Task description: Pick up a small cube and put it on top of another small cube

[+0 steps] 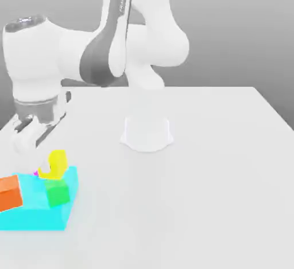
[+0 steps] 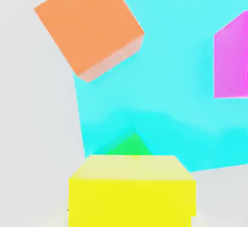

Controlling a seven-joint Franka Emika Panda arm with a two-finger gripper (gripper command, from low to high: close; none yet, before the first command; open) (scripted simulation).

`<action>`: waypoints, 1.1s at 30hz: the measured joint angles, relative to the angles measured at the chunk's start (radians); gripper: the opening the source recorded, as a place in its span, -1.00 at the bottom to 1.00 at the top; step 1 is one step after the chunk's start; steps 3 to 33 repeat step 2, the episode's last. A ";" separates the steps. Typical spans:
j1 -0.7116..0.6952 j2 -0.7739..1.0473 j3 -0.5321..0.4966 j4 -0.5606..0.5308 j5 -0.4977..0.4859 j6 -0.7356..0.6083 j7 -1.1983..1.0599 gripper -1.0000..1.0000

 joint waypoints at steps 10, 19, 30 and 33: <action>0.000 0.000 0.000 0.000 0.000 0.000 0.000 1.00; 0.000 0.000 0.000 0.000 0.000 0.000 0.000 1.00; 0.000 0.000 0.000 0.000 0.000 0.000 0.000 1.00; 0.000 0.000 0.000 0.000 0.000 0.000 0.000 1.00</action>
